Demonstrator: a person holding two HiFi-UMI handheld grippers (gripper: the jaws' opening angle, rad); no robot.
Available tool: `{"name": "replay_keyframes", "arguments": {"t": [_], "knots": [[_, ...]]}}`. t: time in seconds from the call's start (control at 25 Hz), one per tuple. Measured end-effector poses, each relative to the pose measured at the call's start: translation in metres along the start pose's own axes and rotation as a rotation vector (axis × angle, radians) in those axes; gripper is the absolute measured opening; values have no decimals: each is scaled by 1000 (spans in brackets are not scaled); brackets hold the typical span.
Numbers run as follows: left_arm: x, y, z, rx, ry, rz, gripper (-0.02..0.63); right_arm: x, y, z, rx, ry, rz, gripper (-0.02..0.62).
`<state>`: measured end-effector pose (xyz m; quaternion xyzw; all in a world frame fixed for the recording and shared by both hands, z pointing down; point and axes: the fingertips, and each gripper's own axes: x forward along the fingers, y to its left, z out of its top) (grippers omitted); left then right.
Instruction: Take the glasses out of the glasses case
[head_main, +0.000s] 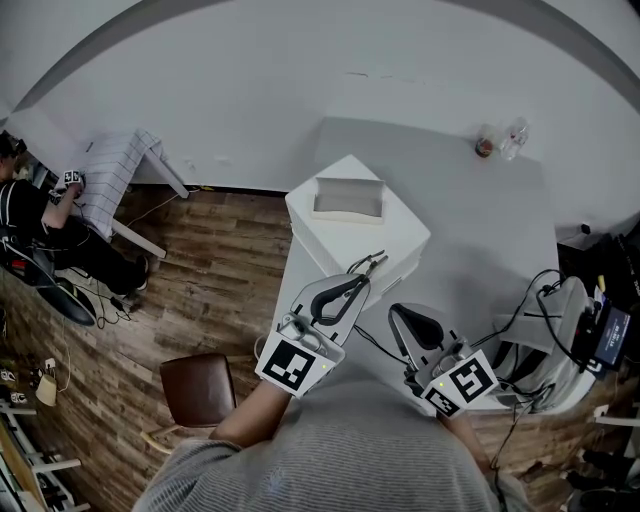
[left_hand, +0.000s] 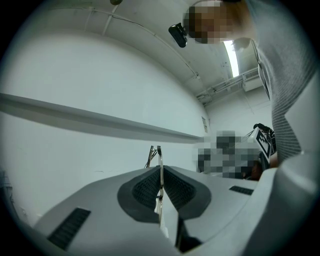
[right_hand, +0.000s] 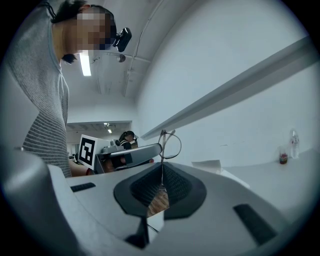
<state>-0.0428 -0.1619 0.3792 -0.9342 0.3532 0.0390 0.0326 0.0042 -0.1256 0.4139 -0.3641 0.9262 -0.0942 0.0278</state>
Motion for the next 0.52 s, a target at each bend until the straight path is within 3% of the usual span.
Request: {"name": "replay_keyframes", "arguments": {"t": [0.52], "knots": [[0,-2,2,16,9,-3,25,-2,1,0,1,2,-4,15]]}}
